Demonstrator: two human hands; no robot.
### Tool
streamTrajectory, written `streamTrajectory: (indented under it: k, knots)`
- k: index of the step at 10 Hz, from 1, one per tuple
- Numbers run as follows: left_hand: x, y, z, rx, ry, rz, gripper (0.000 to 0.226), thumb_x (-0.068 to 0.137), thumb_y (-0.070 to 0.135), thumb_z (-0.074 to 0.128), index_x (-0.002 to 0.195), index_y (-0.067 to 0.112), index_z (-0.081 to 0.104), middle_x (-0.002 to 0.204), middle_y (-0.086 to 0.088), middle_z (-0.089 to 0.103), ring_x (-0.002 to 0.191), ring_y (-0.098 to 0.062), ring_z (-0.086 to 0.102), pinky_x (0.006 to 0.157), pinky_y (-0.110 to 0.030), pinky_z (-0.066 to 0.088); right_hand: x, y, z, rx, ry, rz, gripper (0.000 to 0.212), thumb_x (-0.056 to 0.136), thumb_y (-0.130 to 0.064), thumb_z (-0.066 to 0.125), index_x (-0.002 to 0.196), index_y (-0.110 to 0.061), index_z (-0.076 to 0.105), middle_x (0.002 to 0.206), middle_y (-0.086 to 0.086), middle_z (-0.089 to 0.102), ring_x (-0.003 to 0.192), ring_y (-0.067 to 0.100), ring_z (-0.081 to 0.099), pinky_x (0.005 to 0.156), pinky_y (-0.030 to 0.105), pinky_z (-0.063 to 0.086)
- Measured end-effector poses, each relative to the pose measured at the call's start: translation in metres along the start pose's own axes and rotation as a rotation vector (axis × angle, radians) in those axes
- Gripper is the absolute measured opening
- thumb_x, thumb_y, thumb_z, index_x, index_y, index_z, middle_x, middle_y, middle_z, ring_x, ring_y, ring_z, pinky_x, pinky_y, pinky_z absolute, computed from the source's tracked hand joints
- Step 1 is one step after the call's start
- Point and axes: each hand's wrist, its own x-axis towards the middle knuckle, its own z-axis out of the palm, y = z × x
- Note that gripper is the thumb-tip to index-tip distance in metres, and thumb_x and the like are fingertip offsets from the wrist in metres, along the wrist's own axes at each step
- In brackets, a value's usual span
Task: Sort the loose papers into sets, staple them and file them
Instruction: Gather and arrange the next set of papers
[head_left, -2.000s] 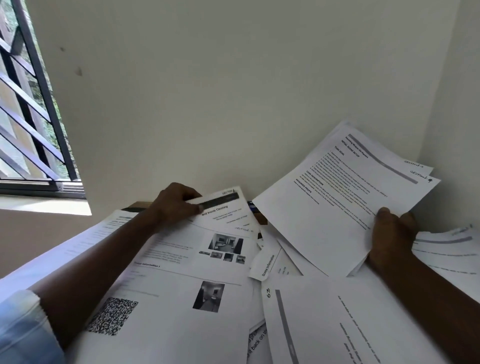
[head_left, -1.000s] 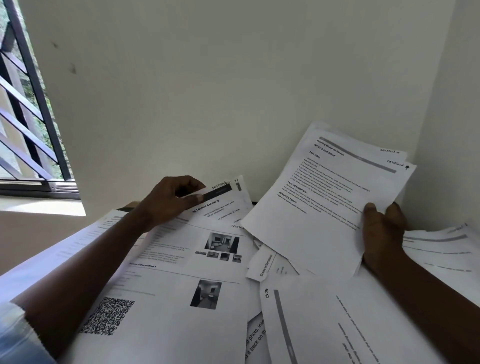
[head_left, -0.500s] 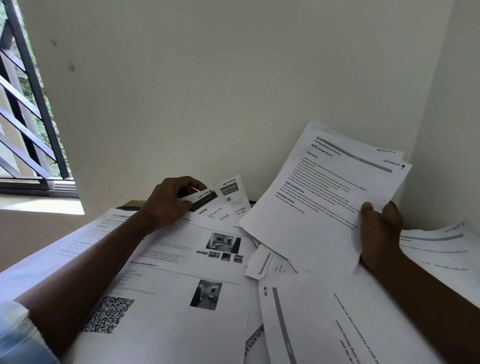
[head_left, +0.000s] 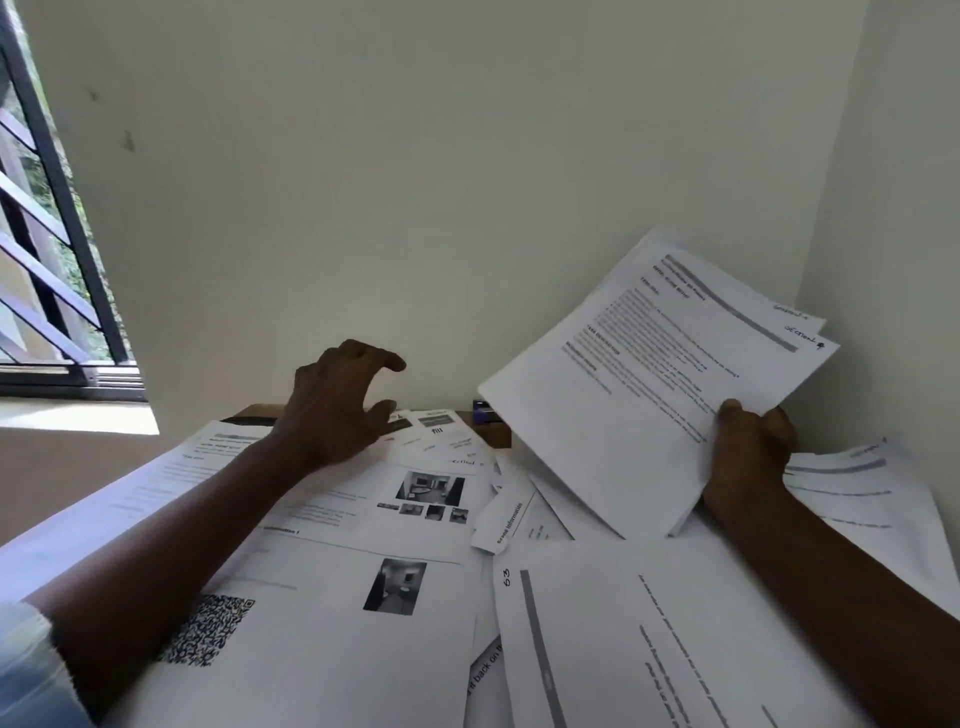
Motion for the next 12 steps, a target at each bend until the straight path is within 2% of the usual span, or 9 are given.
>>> streamTrajectory:
  k: [1,2,3,4,5,6,7,9,12]
  knots:
    - [0.005,0.027,-0.009,-0.126,-0.051,0.114,0.038,0.091,0.036,0.073,0.128,0.032,0.062,0.115,0.009,0.066,0.102,-0.013,0.064,0.095,-0.046,0.051,0.007,-0.011,-0.010,0.175,-0.021,0.106,0.031,0.085,-0.027,0.062,0.110,-0.008,0.064,0.113,0.017,0.068,0.094,0.025,0.062,0.103,0.055,0.053]
    - [0.011,0.065,-0.013,-0.291,-0.304,-0.063,0.036,0.091,0.047,0.074,0.121,0.030,0.064,0.100,0.010,0.073,0.088,0.001,0.067,0.085,-0.028,0.054,0.055,0.007,-0.018,0.441,-0.218,0.192,0.074,0.048,-0.035,0.089,0.116,-0.013,0.071,0.124,0.010,0.073,0.113,0.032,0.070,0.103,0.054,0.054]
    - [0.013,0.099,-0.001,-0.523,-0.597,-0.321,0.045,0.092,0.056,0.070,0.115,0.017,0.069,0.109,-0.009,0.072,0.084,-0.017,0.070,0.076,-0.030,0.060,0.045,-0.003,-0.029,0.528,-0.346,0.233,0.116,0.023,-0.038,0.095,0.134,-0.015,0.068,0.130,0.008,0.071,0.118,0.030,0.068,0.102,0.047,0.054]
    - [0.012,0.121,0.020,-0.642,-0.665,-0.418,0.052,0.092,0.052,0.071,0.114,0.005,0.069,0.106,-0.013,0.066,0.076,-0.020,0.069,0.072,-0.030,0.062,0.041,-0.005,-0.034,0.567,-0.378,0.270,0.088,0.054,-0.024,0.084,0.139,-0.015,0.064,0.135,0.009,0.068,0.128,0.033,0.062,0.108,0.049,0.050]
    - [0.022,0.132,0.035,-0.736,-0.604,-0.542,0.049,0.088,0.045,0.080,0.105,0.001,0.065,0.092,-0.011,0.063,0.062,-0.019,0.063,0.064,-0.030,0.056,0.049,0.008,-0.036,0.595,-0.354,0.305,0.115,0.025,-0.028,0.096,0.136,-0.016,0.066,0.131,0.009,0.070,0.122,0.033,0.066,0.104,0.049,0.052]
    - [0.028,0.138,0.041,-0.792,-0.683,-0.571,0.059,0.078,0.040,0.090,0.120,0.005,0.068,0.098,-0.010,0.070,0.066,-0.023,0.066,0.062,-0.030,0.056,0.048,0.004,-0.037,0.556,-0.297,0.326,0.079,0.055,-0.020,0.081,0.132,-0.015,0.069,0.129,0.009,0.071,0.124,0.034,0.065,0.106,0.049,0.051]
    - [0.022,0.154,0.049,-0.871,-0.717,-0.553,0.065,0.064,0.027,0.095,0.122,0.007,0.072,0.111,-0.015,0.077,0.098,-0.035,0.076,0.091,-0.052,0.060,0.044,0.002,-0.036,0.556,-0.280,0.364,0.069,0.062,-0.020,0.074,0.131,-0.015,0.070,0.129,0.010,0.071,0.124,0.035,0.064,0.107,0.051,0.050]
    - [0.027,0.169,0.055,-0.811,-0.503,-0.501,0.042,0.076,0.011,0.090,0.111,0.000,0.071,0.105,-0.020,0.074,0.091,-0.035,0.073,0.079,-0.041,0.063,0.036,-0.007,-0.028,0.514,-0.258,0.392,0.043,0.091,-0.020,0.059,0.132,-0.014,0.068,0.128,0.010,0.072,0.120,0.034,0.066,0.105,0.050,0.051]
    - [0.037,0.104,-0.019,-1.089,-0.494,-0.441,0.031,0.091,-0.017,0.058,0.119,-0.008,0.068,0.111,-0.029,0.073,0.088,-0.039,0.074,0.073,-0.045,0.064,0.035,-0.024,-0.006,0.439,-0.292,0.245,0.055,0.073,-0.025,0.067,0.127,-0.017,0.071,0.123,0.008,0.074,0.112,0.033,0.070,0.099,0.052,0.054]
